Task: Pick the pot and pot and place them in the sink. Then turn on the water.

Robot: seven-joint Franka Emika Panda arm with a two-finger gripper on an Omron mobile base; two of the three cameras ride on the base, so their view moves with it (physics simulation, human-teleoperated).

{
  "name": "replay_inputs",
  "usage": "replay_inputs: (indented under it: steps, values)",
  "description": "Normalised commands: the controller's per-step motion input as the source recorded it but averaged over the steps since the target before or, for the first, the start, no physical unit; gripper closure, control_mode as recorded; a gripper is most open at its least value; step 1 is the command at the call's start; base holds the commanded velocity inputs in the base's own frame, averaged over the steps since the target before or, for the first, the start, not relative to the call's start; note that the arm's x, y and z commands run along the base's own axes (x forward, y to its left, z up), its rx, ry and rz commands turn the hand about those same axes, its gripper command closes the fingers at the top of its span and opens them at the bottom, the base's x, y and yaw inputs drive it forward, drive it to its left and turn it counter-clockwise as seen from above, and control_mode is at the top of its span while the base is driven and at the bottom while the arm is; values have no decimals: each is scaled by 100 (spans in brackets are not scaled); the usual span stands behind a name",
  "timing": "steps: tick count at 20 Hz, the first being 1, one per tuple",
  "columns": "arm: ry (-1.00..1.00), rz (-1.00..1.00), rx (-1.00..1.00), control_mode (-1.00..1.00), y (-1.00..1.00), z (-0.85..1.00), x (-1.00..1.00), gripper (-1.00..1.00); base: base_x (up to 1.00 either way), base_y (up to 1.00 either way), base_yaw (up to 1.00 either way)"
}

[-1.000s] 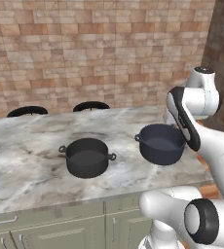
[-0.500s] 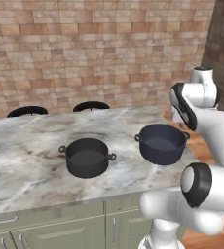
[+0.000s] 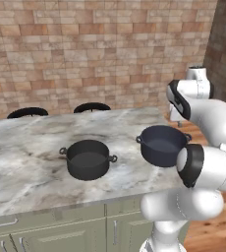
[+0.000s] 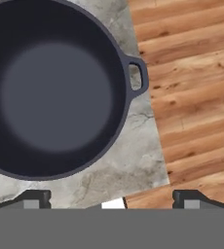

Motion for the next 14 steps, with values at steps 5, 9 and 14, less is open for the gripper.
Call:
replay_inputs:
  steps: [5, 9, 14]
  values:
    - [0, 1, 0, -100, -11, -6, 0, -100, 0, 0, 0]
    - [0, 4, 0, -100, -5, -1, 0, -100, 0, 0, 0]
    - [4, 1, 0, -100, -2, -12, 0, -100, 0, 0, 0]
